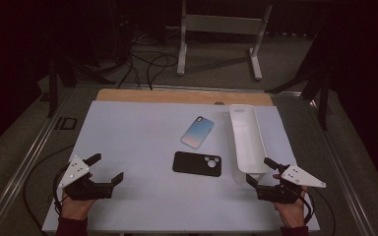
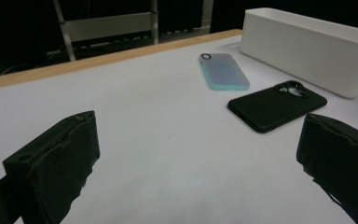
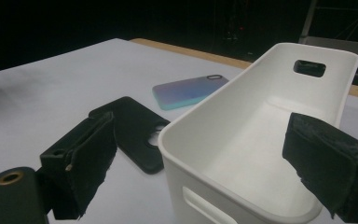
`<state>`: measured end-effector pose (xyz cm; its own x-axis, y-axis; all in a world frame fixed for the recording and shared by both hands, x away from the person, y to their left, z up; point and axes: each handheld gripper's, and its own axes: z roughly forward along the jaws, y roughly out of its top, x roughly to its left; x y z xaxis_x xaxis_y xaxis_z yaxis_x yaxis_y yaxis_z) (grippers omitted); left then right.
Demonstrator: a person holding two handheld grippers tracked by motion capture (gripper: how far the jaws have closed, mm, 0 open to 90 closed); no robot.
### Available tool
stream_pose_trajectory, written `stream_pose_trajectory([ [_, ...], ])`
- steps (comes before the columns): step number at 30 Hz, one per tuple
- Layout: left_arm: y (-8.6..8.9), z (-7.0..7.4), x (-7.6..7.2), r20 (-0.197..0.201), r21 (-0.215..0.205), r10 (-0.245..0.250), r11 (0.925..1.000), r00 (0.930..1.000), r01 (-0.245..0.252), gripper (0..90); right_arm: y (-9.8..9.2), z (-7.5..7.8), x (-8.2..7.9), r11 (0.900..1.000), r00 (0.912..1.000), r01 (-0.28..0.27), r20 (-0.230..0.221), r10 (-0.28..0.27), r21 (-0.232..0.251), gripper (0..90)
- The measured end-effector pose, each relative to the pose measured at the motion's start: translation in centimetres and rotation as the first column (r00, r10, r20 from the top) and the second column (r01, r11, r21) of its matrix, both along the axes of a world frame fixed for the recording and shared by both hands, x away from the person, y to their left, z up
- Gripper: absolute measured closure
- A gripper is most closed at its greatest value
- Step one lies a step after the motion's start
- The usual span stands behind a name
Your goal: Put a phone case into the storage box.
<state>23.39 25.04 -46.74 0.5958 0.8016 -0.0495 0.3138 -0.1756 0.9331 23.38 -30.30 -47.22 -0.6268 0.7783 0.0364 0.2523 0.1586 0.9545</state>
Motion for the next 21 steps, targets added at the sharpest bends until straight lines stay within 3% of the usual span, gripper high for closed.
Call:
stream_pose_trajectory([
  [7, -1.0, 0.3, 0.6, -0.006, 0.022, -0.009, 0.9997, 0.9999, 0.009, 0.0, 0.1, 0.0, -0.1, 1.0, 1.0, 0.003, 0.001, -0.003, 0.001, 9.5],
  [12, -1.6, 0.9, 1.4, -0.001, 0.01, 0.032, 0.9994, 0.9995, -0.032, 0.0, 0.1, -0.1, -0.1, 1.0, 1.0, 0.006, -0.001, -0.006, 0.003, 9.5],
  [21, -3.3, 1.4, 3.3, -0.016, 0.061, -0.012, 0.9981, 0.9998, 0.013, 0.0, 0.1, -0.1, -0.1, 1.0, 1.0, 0.007, -0.002, -0.007, 0.001, 9.5],
])
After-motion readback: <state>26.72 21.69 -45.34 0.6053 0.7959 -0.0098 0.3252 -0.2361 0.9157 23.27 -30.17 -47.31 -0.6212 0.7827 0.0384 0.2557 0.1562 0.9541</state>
